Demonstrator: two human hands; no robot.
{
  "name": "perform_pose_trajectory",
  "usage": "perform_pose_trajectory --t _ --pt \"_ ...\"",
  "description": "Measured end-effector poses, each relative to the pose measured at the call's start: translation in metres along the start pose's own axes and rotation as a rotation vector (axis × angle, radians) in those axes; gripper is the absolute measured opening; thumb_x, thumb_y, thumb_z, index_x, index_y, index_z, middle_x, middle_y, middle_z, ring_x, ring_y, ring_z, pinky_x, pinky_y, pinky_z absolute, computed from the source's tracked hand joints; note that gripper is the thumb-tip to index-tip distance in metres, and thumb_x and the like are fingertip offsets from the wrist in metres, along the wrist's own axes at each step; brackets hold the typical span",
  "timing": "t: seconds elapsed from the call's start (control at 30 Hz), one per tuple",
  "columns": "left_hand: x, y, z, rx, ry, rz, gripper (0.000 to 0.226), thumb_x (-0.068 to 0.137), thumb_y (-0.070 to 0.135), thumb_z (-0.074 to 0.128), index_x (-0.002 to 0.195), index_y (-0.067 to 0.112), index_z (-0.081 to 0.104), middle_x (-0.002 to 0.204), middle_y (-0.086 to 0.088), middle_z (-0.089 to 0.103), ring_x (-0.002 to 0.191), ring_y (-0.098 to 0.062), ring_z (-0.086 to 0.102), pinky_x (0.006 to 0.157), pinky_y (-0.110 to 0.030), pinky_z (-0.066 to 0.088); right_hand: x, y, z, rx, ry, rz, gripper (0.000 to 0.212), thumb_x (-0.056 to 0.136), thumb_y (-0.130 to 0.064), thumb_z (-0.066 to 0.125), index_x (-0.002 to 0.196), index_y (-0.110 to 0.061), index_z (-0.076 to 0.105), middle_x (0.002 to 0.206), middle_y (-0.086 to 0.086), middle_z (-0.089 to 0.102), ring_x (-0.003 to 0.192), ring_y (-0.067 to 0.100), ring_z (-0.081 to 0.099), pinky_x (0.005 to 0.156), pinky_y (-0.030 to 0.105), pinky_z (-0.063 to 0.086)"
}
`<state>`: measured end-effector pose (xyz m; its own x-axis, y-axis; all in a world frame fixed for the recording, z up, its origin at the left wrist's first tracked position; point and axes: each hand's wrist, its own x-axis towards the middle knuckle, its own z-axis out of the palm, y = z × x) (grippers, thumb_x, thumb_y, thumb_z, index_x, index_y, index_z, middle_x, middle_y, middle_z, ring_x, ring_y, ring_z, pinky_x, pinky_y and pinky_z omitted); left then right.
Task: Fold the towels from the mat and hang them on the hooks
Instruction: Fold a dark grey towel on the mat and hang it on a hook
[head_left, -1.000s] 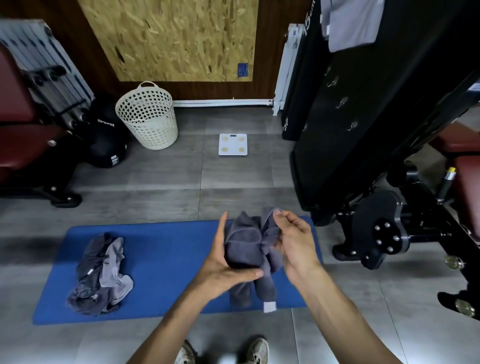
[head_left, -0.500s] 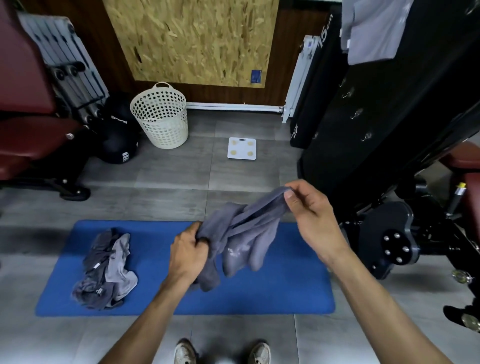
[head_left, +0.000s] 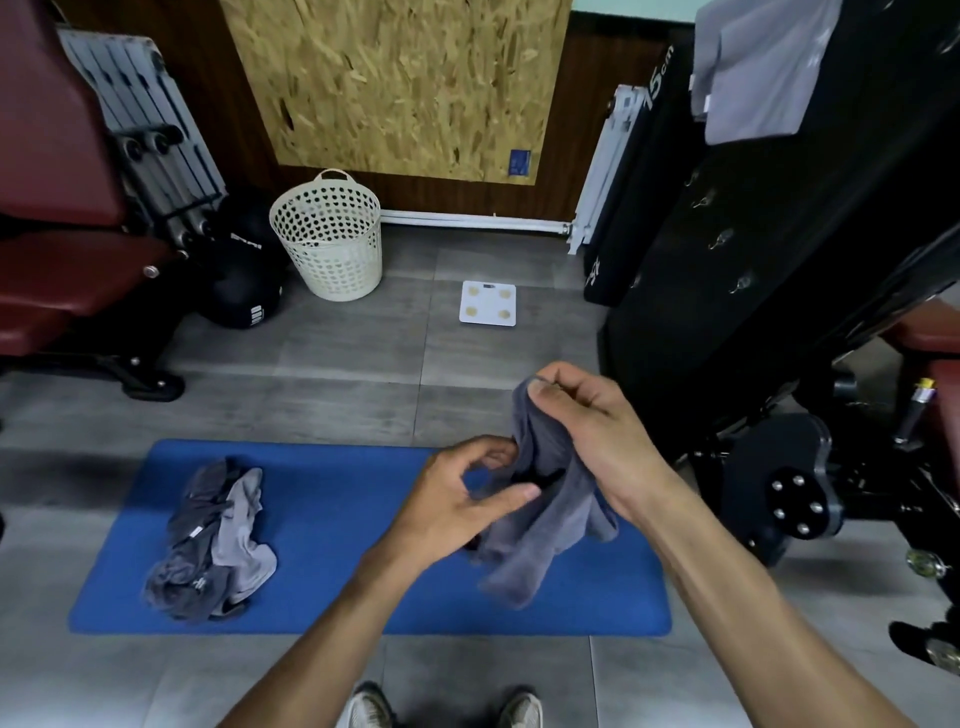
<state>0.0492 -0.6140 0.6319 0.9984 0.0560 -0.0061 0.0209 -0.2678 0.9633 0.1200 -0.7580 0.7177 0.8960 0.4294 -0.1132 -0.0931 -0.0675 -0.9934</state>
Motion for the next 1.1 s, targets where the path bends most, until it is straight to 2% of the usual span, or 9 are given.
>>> perform_pose_trajectory --t 0.13,0.2,0.43,0.57,0.67,0.77,0.9,1.0,1.1 --pt "0.012 -0.016 0.011 0.195 0.076 -0.052 0.013 0.077 0.019 0.066 0.073 0.031 0.060 0.069 0.015 0.061 0.052 -0.005 0.053 0.054 -0.022 0.044 -0.007 -0.010 -0.007 -0.111 -0.007 -0.074 0.020 0.097 -0.002 0.053 0.079 -0.004 0.061 0.070 0.007 0.059 0.067 0.013 0.055 0.064 0.022 0.046" --pt "0.013 -0.037 0.014 0.305 0.033 -0.127 0.007 0.071 0.025 0.060 0.069 0.030 0.057 0.064 0.014 0.059 0.049 -0.008 0.051 0.052 -0.023 0.043 -0.011 -0.019 -0.014 -0.057 -0.007 -0.072 0.020 0.096 -0.004 0.054 0.079 -0.009 0.063 0.071 0.006 0.059 0.068 0.011 0.054 0.064 0.019 0.046" --pt "-0.009 -0.103 0.021 0.064 -0.032 -0.390 0.032 0.074 0.004 0.074 0.079 0.032 0.060 0.085 0.008 0.065 0.081 -0.014 0.060 0.070 -0.018 0.047 -0.019 -0.051 -0.059 0.236 0.027 0.021 0.013 0.088 -0.018 0.056 0.085 -0.006 0.060 0.076 0.011 0.062 0.068 0.017 0.058 0.064 0.023 0.051" --pt "-0.019 -0.100 0.036 0.005 -0.129 -0.371 0.068 0.064 0.052 0.081 0.124 0.045 0.050 0.125 0.026 0.050 0.113 0.006 0.049 0.086 -0.019 0.047 -0.030 -0.059 -0.078 0.322 -0.051 0.119 0.013 0.088 -0.018 0.054 0.083 -0.007 0.059 0.075 0.010 0.060 0.067 0.018 0.058 0.062 0.024 0.053" --pt "-0.017 -0.082 0.058 -0.088 -0.190 -0.265 0.051 0.081 0.050 0.069 0.128 0.053 0.048 0.133 0.023 0.049 0.122 0.007 0.046 0.091 -0.022 0.047 -0.040 -0.065 -0.089 0.417 -0.118 0.158 0.017 0.090 -0.016 0.051 0.078 -0.007 0.061 0.072 0.008 0.061 0.063 0.014 0.061 0.059 0.022 0.055" --pt "-0.010 -0.050 0.077 -0.328 -0.143 -0.242 0.028 0.085 0.045 0.063 0.112 0.042 0.065 0.112 0.010 0.067 0.107 -0.005 0.061 0.090 -0.028 0.047 -0.044 -0.063 -0.094 0.321 -0.155 0.197 0.014 0.085 -0.017 0.060 0.083 -0.004 0.063 0.077 0.014 0.062 0.067 0.019 0.061 0.061 0.023 0.055" --pt "0.005 -0.002 0.101 -0.446 -0.160 -0.091 0.036 0.077 0.036 0.071 0.108 0.020 0.064 0.098 0.007 0.070 0.097 -0.010 0.065 0.086 -0.026 0.051 -0.045 -0.050 -0.085 -0.003 -0.106 0.184 0.015 0.073 -0.013 0.072 0.079 -0.001 0.064 0.068 0.009 0.064 0.060 0.013 0.060 0.055 0.019 0.049" --pt "0.015 0.013 0.112 -0.281 0.069 -0.046 0.015 0.074 0.031 0.069 0.075 0.018 0.059 0.060 0.001 0.057 0.059 -0.010 0.053 0.056 -0.033 0.045 -0.046 -0.044 -0.079 -0.011 -0.061 0.125 0.018 0.072 -0.008 0.072 0.077 0.000 0.058 0.057 -0.002 0.060 0.055 0.008 0.058 0.053 0.018 0.048" --pt "0.019 -0.006 0.101 -0.091 0.146 -0.052 0.013 0.070 0.020 0.062 0.065 0.023 0.051 0.052 0.007 0.047 0.052 -0.011 0.040 0.049 -0.027 0.038 -0.047 -0.046 -0.090 0.021 0.016 0.074 0.016 0.072 -0.008 0.071 0.076 -0.001 0.058 0.056 -0.004 0.056 0.055 0.006 0.055 0.053 0.016 0.046"
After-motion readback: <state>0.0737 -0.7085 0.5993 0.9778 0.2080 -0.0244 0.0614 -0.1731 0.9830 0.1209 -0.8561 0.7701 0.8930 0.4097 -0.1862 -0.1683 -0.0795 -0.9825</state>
